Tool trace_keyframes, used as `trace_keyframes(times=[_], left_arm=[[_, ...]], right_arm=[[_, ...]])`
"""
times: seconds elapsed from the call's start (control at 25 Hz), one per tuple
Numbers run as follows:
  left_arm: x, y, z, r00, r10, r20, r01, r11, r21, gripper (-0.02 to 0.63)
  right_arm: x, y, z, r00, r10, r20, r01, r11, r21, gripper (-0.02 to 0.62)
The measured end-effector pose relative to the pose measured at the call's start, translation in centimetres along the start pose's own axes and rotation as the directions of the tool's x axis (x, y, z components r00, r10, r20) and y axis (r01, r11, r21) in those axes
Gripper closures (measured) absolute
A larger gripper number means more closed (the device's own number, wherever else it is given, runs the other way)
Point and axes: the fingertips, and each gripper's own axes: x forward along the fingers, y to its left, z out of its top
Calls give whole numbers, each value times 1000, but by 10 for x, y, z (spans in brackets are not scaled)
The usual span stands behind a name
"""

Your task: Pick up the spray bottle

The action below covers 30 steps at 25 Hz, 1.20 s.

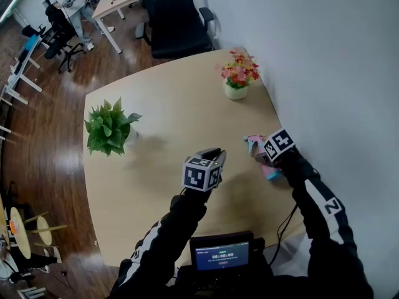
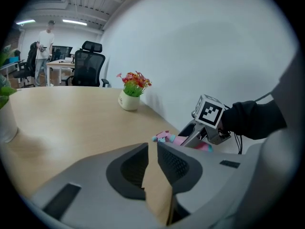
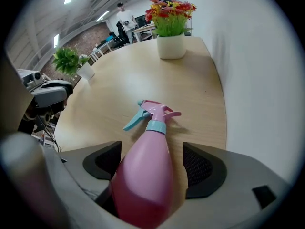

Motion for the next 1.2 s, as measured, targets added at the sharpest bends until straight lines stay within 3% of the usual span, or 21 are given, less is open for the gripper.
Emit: trace_keyframes(times=[0.2,0.28,0.52,0.72,0.88,0.96,1.04,1.2], left_arm=[[3,0,5,999,15,28,-15,1000,2,534],[0,0,10,998,23,56,-23,1000,0,534],[-19,6,18,995,43,91,-44,999,11,535],[-53,10,34,982,79,172,-84,996,20,543],[-92,0,50,959,50,279,-61,998,31,544],[-117,-9,61,935,25,354,-47,997,53,601],[-140,-17,69,917,29,398,-68,994,84,601],[-180,-31,76,890,33,454,-86,992,97,606]], right_arm=[[8,3,3,1000,27,-9,-27,1000,8,190],[6,2,4,1000,27,9,-27,999,18,247],[4,3,5,998,17,66,-19,999,28,255],[-32,11,26,970,42,241,-60,996,68,256],[-94,36,52,898,66,435,-99,994,54,256],[-131,55,63,851,61,521,-80,997,13,256],[-170,76,69,796,57,602,-52,998,-26,256],[-241,117,71,660,63,749,-17,997,-69,256]])
